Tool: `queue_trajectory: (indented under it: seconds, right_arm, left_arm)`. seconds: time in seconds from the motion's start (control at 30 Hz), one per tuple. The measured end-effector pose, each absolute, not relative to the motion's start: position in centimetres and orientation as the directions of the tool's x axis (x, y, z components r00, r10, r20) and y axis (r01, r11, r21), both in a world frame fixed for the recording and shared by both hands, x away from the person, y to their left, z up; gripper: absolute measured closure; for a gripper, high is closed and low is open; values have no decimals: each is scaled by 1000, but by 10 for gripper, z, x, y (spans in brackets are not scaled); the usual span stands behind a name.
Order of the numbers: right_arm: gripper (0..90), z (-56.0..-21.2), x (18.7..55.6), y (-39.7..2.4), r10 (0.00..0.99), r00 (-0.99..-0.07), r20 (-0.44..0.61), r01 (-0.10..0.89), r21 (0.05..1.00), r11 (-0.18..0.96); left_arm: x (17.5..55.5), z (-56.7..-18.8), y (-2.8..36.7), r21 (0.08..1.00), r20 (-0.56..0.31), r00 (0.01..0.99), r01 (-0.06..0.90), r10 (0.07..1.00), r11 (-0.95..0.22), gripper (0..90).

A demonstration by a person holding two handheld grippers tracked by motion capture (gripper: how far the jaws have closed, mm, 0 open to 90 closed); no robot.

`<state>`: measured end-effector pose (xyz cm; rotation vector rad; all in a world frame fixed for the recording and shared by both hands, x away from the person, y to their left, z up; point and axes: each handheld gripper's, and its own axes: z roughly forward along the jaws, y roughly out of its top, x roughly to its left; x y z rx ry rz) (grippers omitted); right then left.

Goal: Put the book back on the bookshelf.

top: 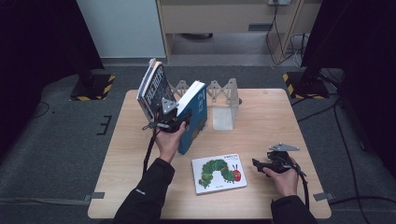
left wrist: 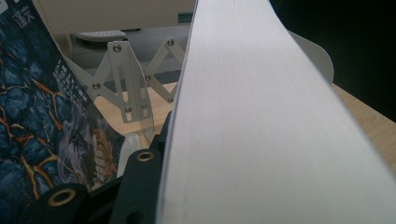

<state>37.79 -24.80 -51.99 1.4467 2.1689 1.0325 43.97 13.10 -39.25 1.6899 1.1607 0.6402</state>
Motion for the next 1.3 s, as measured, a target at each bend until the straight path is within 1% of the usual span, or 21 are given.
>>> queue_trajectory:
  seconds: [0.1, 0.27, 0.6, 1.0, 1.1, 1.3]
  right_arm:
    - [245, -520, 378, -248, 896, -429, 113, 652, 725, 221]
    - [245, -520, 379, -247, 895, -432, 109, 652, 723, 226]
    - [245, -520, 379, -247, 896, -430, 110, 653, 723, 225]
    - [245, -521, 379, -247, 896, -430, 110, 655, 722, 226]
    - [245, -521, 379, -247, 896, -430, 112, 655, 722, 225]
    - [246, -521, 380, -247, 895, -431, 112, 655, 721, 225]
  left_arm:
    - [440, -393, 130, 914, -88, 386, 398, 918, -81, 579]
    - [441, -395, 126, 918, -106, 388, 391, 916, -60, 579]
    - [450, -401, 112, 932, -86, 353, 358, 932, -49, 576]
    - [468, -401, 106, 929, -98, 317, 369, 943, -27, 574]
    - [473, -401, 104, 929, -93, 319, 369, 943, -33, 574]
    - [478, -402, 102, 928, -113, 335, 372, 936, -21, 566]
